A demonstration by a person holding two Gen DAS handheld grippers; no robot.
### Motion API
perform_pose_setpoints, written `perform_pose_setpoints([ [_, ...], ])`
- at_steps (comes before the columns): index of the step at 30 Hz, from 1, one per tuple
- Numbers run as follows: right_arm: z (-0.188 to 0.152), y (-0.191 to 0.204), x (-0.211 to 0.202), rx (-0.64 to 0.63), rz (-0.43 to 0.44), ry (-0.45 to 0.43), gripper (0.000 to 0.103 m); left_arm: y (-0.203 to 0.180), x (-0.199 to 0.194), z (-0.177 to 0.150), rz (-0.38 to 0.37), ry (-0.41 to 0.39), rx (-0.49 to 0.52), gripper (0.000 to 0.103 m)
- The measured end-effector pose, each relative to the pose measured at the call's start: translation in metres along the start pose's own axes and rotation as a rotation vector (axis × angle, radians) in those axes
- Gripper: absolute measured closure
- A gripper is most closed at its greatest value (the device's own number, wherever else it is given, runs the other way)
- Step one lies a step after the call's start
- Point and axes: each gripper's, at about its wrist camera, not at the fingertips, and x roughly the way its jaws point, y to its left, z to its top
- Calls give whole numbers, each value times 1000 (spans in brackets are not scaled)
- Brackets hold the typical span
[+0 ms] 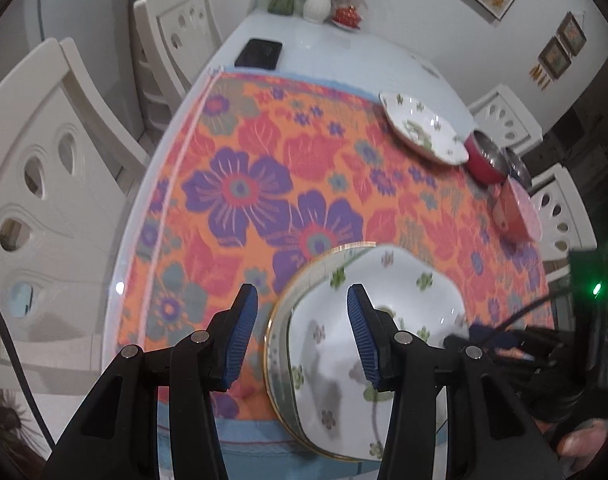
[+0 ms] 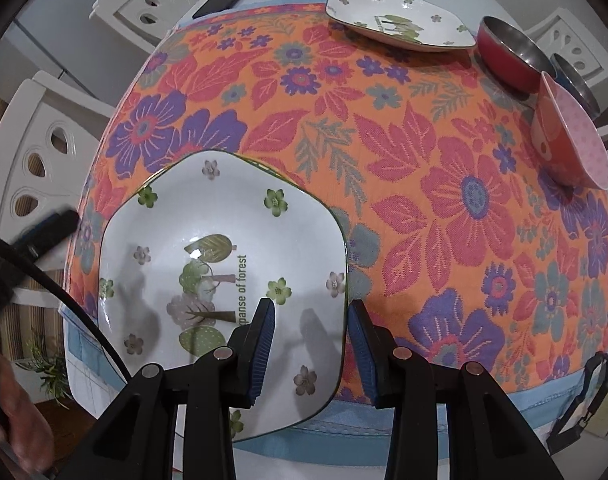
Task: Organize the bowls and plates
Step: 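Grasp the rim of the second green-tree hexagonal plate with both grippers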
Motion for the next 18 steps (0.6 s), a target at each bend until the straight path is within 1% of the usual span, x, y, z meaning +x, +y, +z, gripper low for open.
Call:
perform_pose_setpoints([
  [4, -1, 1, -1, 10, 18, -3, 65, -3, -4, 10, 20, -15, 30, 58],
  [7, -4, 6, -1, -1, 35, -5, 66, -7, -3, 16, 14, -17, 47, 58],
  [11, 1, 2, -13, 28, 59, -27, 66, -16, -3, 24, -3, -20, 84, 58],
  [15, 16, -10, -37, 72, 88, -105, 66, -26, -3, 37, -10, -34, 125, 58],
  [18, 27, -21, -55, 123, 125, -175, 62, -32, -3, 52, -27, -47, 153, 58],
])
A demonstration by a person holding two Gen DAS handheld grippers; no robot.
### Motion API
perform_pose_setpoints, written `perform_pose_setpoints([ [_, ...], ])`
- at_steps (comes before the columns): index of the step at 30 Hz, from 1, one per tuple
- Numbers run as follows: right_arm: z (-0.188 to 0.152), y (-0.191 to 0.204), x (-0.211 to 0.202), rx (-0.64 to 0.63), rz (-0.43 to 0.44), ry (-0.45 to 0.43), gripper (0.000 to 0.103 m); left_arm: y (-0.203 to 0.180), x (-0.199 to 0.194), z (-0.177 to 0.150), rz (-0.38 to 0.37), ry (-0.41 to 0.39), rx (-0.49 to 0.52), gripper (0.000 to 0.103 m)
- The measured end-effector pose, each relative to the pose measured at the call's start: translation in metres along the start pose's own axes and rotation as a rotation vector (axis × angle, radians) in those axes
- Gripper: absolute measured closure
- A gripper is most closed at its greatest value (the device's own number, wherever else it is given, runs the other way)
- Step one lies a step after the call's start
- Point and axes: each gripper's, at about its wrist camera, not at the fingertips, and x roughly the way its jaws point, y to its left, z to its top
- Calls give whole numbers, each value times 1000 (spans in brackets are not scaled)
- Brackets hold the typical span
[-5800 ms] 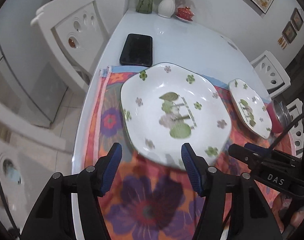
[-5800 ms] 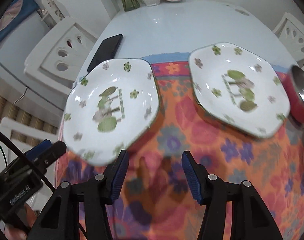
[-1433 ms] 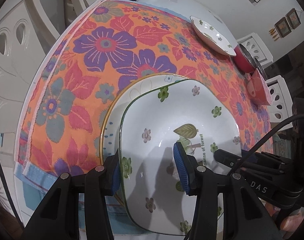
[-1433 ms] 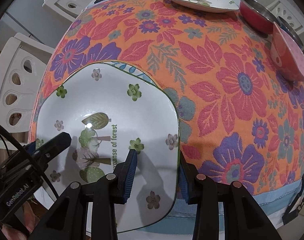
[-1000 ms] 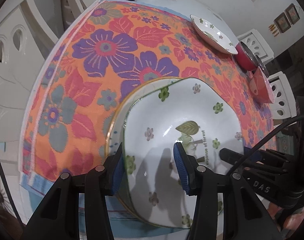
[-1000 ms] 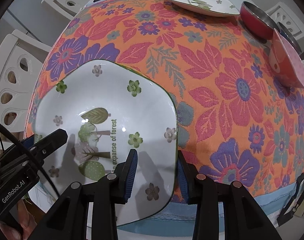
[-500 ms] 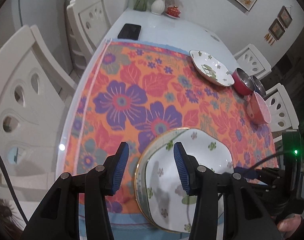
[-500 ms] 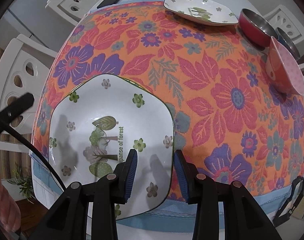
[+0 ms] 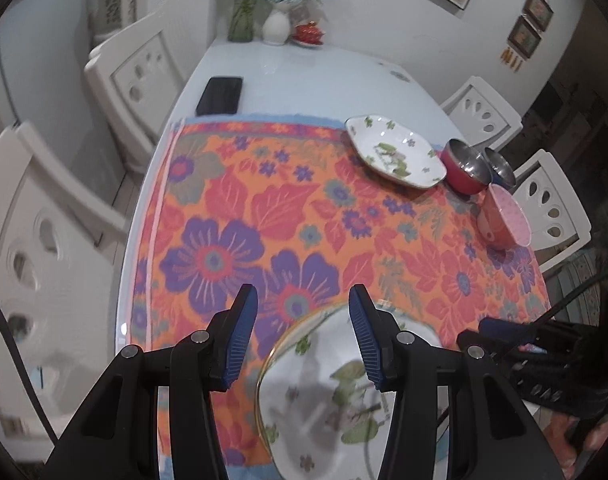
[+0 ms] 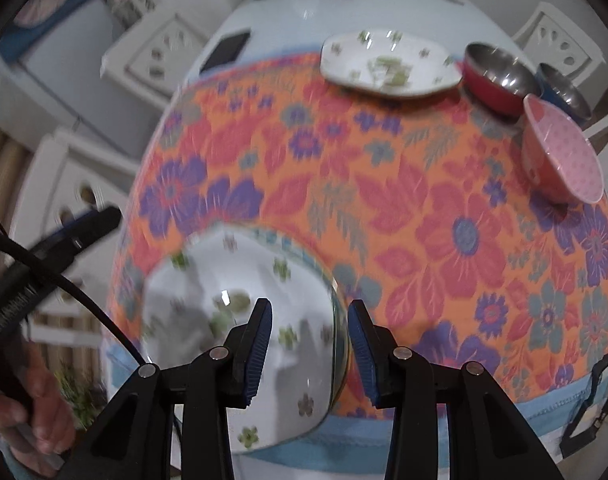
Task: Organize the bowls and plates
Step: 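Grasp the rim of the second green-tree hexagonal plate with both grippers, then lift the second hexagonal plate and carry it toward the plate stack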
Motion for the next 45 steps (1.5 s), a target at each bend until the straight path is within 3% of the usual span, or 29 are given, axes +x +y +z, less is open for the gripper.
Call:
perform_pose_setpoints([
  [2, 11, -4, -10, 35, 10, -52, 58, -2, 3, 14, -12, -7, 24, 58],
  [4, 22, -10, -14, 67, 16, -99, 46, -4, 6, 25, -13, -12, 47, 47],
  [5, 28, -13, -15, 81, 21, -119, 45, -4, 10, 32, -10, -14, 62, 45],
  [6, 34, -18, -14, 111, 23, -145, 45, -5, 14, 38, -13, -14, 76, 40],
  [10, 56, -45, 5, 234, -13, -177, 45, -8, 35, 64, -13, -5, 140, 40],
  [17, 92, -85, 23, 413, -92, -231, 45, -33, 92, 114, -115, 53, 191, 40],
  [24, 129, -122, 58, 525, -135, -211, 53, -50, 157, 152, -197, 124, 149, 41],
  [32, 166, -153, 103, 561, -130, -165, 54, -48, 232, 186, -227, 200, 69, 49],
  [36, 180, -164, 125, 562, -43, -128, 58, -56, 256, 192, -260, 208, 105, 49],
  [45, 203, -152, 140, 371, -141, -192, 64, -60, 287, 200, -318, 212, 109, 49],
])
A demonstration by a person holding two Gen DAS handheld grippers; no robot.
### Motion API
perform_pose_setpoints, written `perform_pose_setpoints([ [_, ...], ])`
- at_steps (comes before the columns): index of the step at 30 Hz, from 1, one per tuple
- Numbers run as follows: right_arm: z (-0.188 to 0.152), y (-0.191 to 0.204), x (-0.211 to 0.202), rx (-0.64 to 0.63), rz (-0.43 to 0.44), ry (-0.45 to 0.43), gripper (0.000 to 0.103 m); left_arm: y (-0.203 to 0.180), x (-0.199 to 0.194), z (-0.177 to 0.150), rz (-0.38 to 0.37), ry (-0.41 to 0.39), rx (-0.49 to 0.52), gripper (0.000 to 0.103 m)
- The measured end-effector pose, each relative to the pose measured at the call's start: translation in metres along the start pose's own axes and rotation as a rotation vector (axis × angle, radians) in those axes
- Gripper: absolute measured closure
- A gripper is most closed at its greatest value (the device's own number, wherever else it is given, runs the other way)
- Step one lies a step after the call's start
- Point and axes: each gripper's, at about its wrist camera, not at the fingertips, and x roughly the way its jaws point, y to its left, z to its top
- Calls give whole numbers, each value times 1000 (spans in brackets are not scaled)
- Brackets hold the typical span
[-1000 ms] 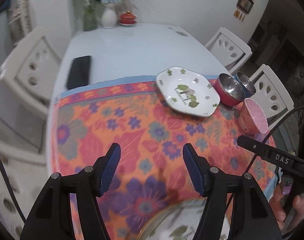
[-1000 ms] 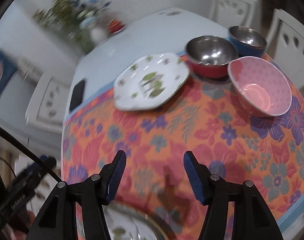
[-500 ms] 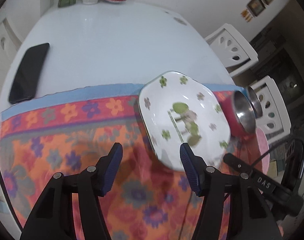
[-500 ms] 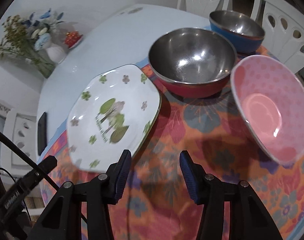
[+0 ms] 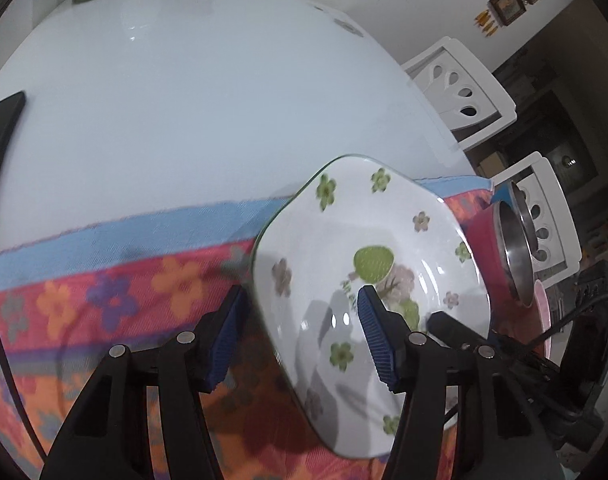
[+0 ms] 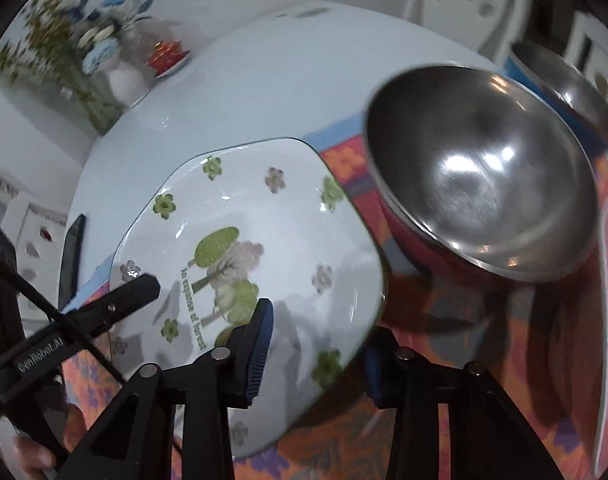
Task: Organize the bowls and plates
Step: 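Lift the second hexagonal plate and carry it toward the plate stack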
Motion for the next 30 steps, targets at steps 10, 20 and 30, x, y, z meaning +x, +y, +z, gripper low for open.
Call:
perform_pose_setpoints([
  [10, -20, 24, -19, -189, -21, -58, 69, -3, -13, -4, 42, -21, 64, 57],
  [20, -52, 46, -28, -234, 89, 9, 70, 20, -36, -26, 21, -17, -2, 57],
  [30, -59, 51, -43, -211, 131, 15, 69, 16, -37, -28, 95, -20, 33, 57],
])
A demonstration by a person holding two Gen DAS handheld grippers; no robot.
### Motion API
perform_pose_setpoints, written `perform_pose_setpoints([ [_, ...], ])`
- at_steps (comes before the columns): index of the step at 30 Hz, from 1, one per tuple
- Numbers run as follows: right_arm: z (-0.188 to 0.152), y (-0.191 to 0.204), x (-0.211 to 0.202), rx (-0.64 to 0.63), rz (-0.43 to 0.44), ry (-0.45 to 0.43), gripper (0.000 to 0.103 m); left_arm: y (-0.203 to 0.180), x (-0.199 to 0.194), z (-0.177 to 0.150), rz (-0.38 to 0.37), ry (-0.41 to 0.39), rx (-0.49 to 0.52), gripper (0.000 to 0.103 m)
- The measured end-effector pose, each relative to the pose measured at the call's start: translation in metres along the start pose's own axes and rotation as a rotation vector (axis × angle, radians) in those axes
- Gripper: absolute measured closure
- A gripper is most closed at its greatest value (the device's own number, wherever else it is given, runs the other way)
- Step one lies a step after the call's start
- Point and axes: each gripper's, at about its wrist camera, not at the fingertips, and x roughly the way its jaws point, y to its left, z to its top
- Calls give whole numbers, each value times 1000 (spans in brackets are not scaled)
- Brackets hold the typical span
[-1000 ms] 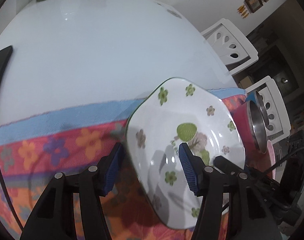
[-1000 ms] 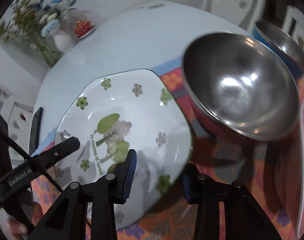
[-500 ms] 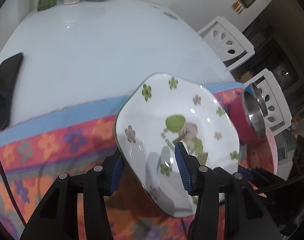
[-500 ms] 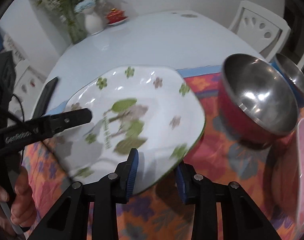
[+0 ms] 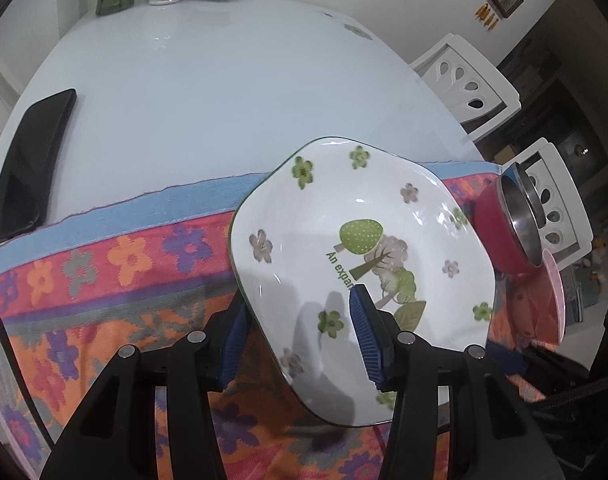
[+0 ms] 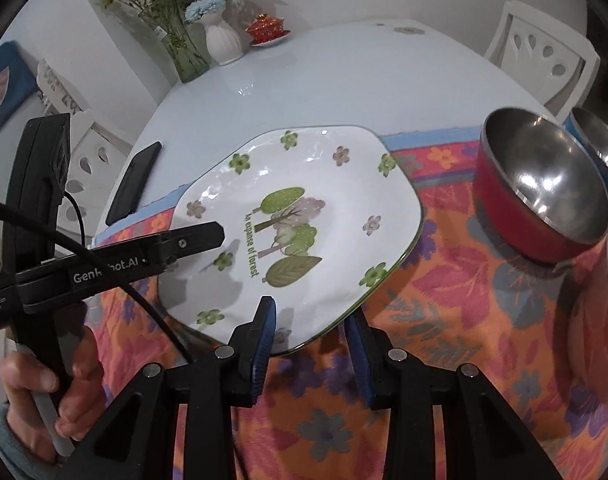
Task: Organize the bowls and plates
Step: 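Lift the second hexagonal plate and carry it toward the plate stack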
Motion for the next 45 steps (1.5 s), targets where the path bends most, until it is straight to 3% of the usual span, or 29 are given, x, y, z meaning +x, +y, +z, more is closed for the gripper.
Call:
perform_pose_setpoints([
  [3, -5, -2, 2, 37, 49, 42, 67, 2, -2, -2, -10, 0, -14, 57],
  [6, -4, -18, 3, 75, 44, 86, 66, 4, 0, -3, 0, 5, -15, 57],
  [11, 18, -52, 0, 118, -23, 29, 65, 7, 3, -4, 0, 7, -25, 57],
  [15, 40, -57, 14, 124, -13, -1, 65, 7, 6, -2, 2, 6, -21, 57],
  [21, 51, -54, 40, 81, -5, 11, 65, 8, 13, 4, 4, 8, -11, 57],
  [25, 52, -37, 42, -41, -50, -21, 68, 3, 12, 5, -2, 4, 15, 57],
  [29, 50, -33, 43, -111, -50, 0, 68, -9, 9, 0, 78, -8, 90, 61],
  [32, 47, -29, 37, -174, -42, 1, 68, -8, -3, -4, 57, -35, 76, 62],
  [35, 41, -19, 26, -223, -8, -6, 68, -8, -16, -11, 85, -62, 94, 62],
  [45, 22, 6, -11, -230, 72, 1, 68, -7, -61, -33, 96, -110, 14, 62],
])
